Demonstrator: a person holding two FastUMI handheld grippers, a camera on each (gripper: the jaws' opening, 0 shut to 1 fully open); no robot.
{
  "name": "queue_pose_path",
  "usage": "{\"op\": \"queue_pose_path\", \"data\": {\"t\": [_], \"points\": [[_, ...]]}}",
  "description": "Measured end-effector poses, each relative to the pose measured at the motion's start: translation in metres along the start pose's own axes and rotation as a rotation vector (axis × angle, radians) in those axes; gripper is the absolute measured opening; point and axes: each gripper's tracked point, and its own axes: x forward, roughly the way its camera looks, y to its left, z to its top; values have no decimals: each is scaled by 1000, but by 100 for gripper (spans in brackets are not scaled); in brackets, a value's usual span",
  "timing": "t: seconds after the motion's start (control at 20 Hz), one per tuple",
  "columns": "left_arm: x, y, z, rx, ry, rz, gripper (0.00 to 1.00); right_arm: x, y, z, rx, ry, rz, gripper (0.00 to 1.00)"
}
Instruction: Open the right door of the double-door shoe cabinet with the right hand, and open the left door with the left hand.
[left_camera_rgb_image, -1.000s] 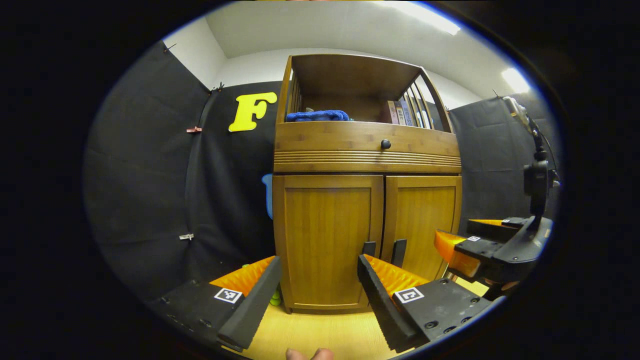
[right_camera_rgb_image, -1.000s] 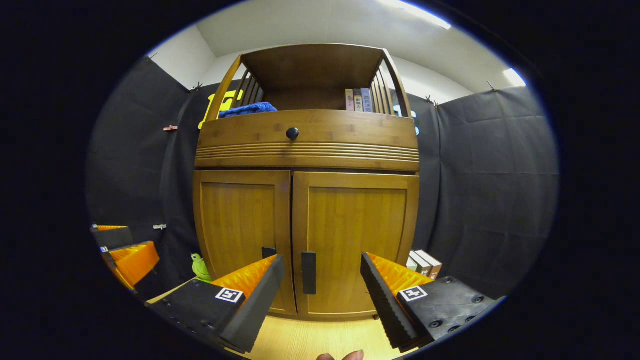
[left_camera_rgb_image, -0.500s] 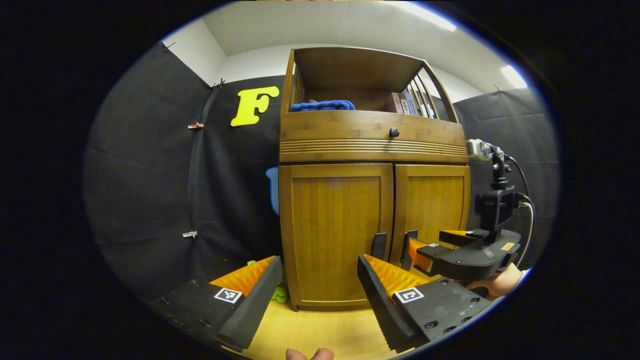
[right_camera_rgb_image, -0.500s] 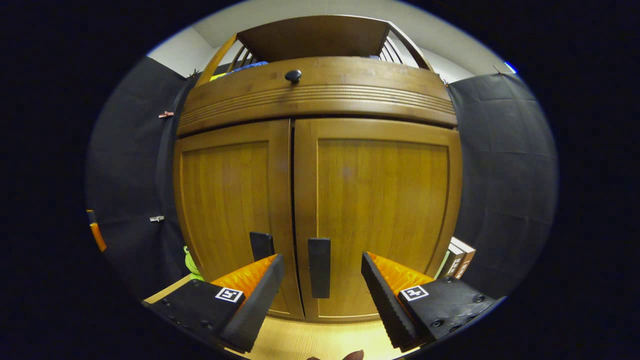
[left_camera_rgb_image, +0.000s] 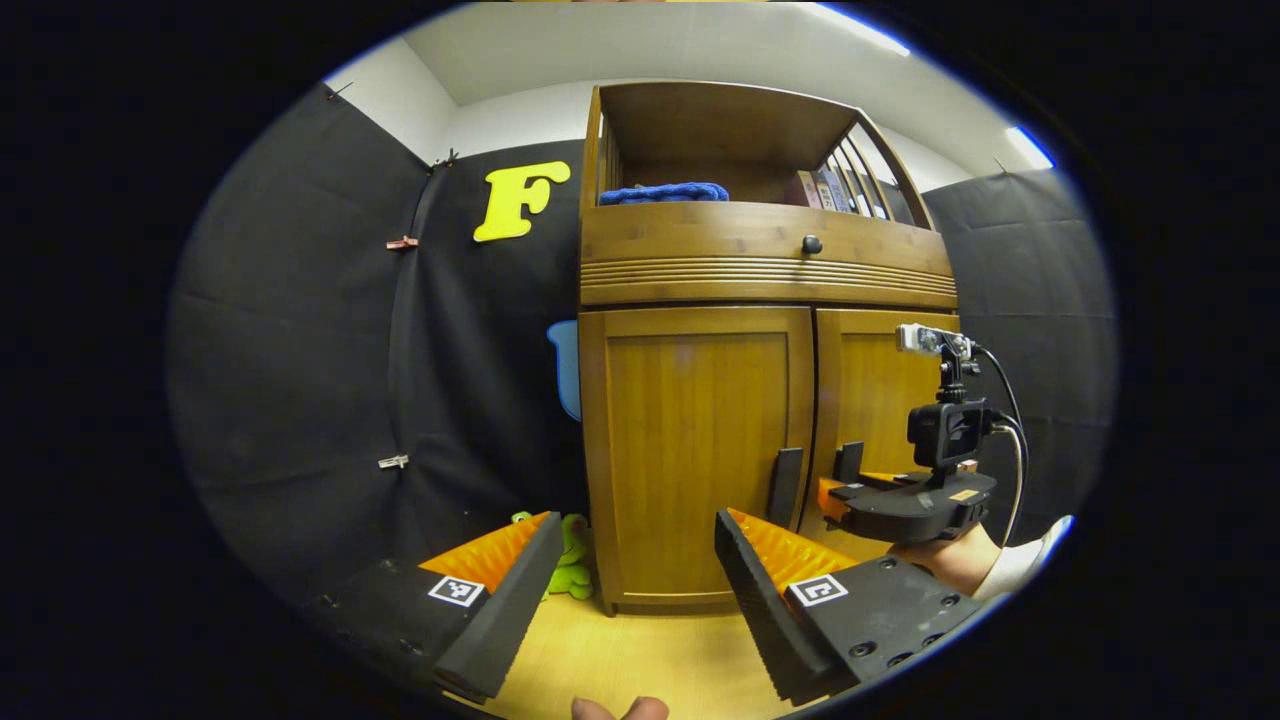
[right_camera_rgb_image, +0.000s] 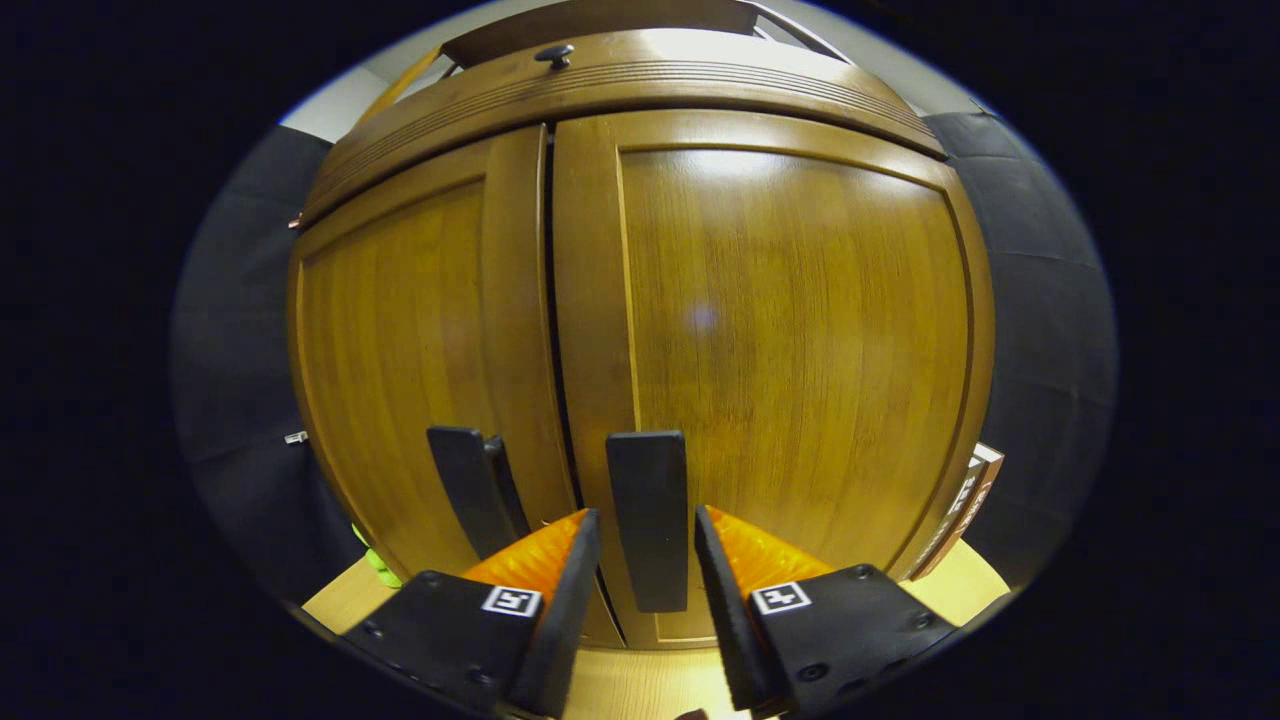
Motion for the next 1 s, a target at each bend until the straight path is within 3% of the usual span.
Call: {"op": "queue_pose_path", "data": {"t": [0.1, 0.2, 0.3, 0.35, 0.45, 1.0], "points": [[1, 6, -2, -1, 7, 12, 95, 2, -3, 0, 12, -1, -14, 37], [1, 9, -1, -9, 7, 18, 92, 6, -3, -2, -2, -1, -2, 41], [0, 8, 1, -17, 2, 18, 95, 5, -3, -2, -42, 2, 5, 27], [-1, 7, 1, -17, -2, 18, 95, 4, -4, -4, -54, 12, 12, 29], [-4, 5, 3, -18, -6, 14, 95, -2, -4, -5, -39, 27, 25, 20], [-39, -11, 14, -48, -30, 5, 92, -89, -30, -10, -9, 45, 69, 23]]}}
